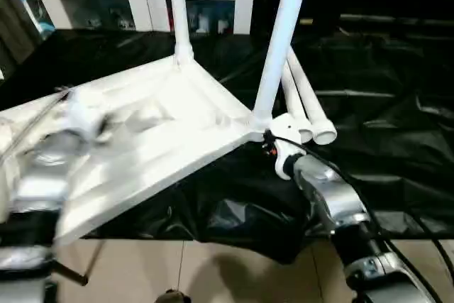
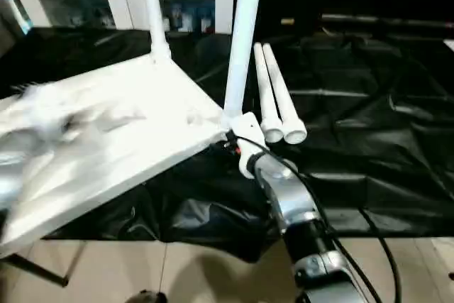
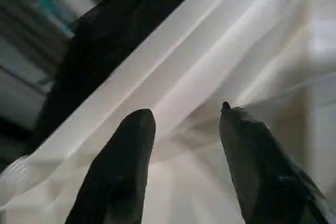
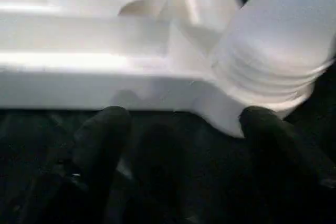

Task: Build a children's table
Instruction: Rotate leg to tighten, then rotate table base

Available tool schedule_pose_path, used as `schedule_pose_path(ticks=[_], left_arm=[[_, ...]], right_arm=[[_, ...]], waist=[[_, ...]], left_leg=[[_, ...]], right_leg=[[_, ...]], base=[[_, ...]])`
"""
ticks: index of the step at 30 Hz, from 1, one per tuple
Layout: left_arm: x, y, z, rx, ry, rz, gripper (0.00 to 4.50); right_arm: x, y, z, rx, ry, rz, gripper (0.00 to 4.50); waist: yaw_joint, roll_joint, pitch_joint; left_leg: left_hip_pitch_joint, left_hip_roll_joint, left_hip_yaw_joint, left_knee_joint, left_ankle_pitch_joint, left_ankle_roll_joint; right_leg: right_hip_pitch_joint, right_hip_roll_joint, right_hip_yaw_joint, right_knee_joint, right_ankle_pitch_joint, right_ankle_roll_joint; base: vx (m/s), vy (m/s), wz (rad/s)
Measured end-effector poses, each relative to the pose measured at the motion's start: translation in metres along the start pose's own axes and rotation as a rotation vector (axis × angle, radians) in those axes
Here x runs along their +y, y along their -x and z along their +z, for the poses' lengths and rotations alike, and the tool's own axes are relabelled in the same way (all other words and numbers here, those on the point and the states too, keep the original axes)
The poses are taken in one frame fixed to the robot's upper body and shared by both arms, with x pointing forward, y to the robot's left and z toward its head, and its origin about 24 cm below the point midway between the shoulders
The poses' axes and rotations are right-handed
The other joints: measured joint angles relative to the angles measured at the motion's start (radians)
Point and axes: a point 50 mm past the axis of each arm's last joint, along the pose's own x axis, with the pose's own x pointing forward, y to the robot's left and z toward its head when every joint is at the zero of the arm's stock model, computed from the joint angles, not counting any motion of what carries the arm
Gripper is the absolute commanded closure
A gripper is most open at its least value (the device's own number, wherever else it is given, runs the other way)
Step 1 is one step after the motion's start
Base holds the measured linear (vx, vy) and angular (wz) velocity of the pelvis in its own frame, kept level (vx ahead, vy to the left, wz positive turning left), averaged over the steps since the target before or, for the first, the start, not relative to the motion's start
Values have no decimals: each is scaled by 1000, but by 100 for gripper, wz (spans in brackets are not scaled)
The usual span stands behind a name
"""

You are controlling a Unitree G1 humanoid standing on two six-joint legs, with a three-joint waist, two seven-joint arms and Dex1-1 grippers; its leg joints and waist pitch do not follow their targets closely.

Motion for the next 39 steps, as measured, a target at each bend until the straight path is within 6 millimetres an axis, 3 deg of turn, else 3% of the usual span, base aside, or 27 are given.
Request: schedule_pose_path(ticks=[3, 5, 7, 8, 10, 13, 21, 23, 27, 30, 34, 39], left_arm=[[5, 3, -11, 65, -1, -2, 199], [5, 4, -19, 110, 0, -23, 234], [8, 4, -28, 164, -5, -28, 237], [10, 4, -29, 176, -9, -26, 265], [13, 5, -32, 203, -22, -29, 273], [13, 5, -35, 247, -42, -83, 308], [-7, 7, -36, 295, -112, -366, 368], [-9, 11, -34, 292, -145, -443, 390], [-20, 23, -26, 258, -173, -662, 408], [-33, 33, -20, 222, -174, -833, 445], [-51, 43, -14, 177, -171, -1018, 450], [-69, 42, -5, 128, -183, -1125, 450]], right_arm=[[9, -4, -7, 54, -14, 26, 136], [8, -5, -8, 71, -4, 23, 156], [6, -7, -3, 68, 9, 14, 169], [5, -7, -1, 65, 13, 9, 185], [5, -8, 0, 68, 14, 8, 188], [5, -10, -2, 84, 9, 12, 226], [9, -21, 3, 91, 14, 45, 283], [9, -25, 4, 96, 12, 47, 309], [4, -29, 5, 100, 4, 38, 320], [3, -30, 5, 103, 5, 36, 360], [4, -31, 4, 96, 8, 41, 393], [1, -33, 5, 99, 17, 38, 429]], waist=[[1, 0, 0], [5, 0, 0], [4, 0, 0], [4, 0, 0], [4, 0, 0], [3, 0, 0], [1, -1, 0], [0, -3, 0], [0, -4, -1], [0, -7, -1], [-2, -13, -1], [0, -16, 0]], left_leg=[[0, 0, 0, 0, 0, -1], [0, 0, -1, 0, 0, -1], [0, 0, -1, 0, 1, -1], [0, 0, -1, 0, 1, -1], [0, 0, -2, 0, 1, -1], [-1, -1, -1, 0, 1, -1], [0, 0, -1, -1, 1, -1], [0, 0, -1, -1, 1, -1], [0, -1, 1, -1, 1, -1], [0, -1, 1, -1, 1, -1], [0, -1, 2, -1, 1, -1], [1, 0, 2, -1, 2, -2]], right_leg=[[0, 0, 0, 0, 2, 1], [0, 0, 0, 0, 2, 1], [-1, 0, 0, 0, 4, 2], [-1, 0, 0, 0, 4, 2], [-1, 0, 0, 0, 4, 2], [-1, 0, 0, 0, 4, 2], [-1, 0, 0, 0, 4, 2], [-1, 0, 0, 0, 4, 2], [-1, -2, 0, -1, 4, 1], [-1, -2, 0, 0, 4, 1], [-1, -2, 0, 1, 4, 1], [-2, -2, 0, 5, 4, 1]], base=[[0, 0, 0], [0, 0, 0], [0, 0, 0], [0, 0, 0], [0, 0, 0], [0, 0, 0], [0, 0, 0], [0, 0, 0], [0, 0, 0], [0, 0, 0], [0, 0, 0], [0, 0, 0]])
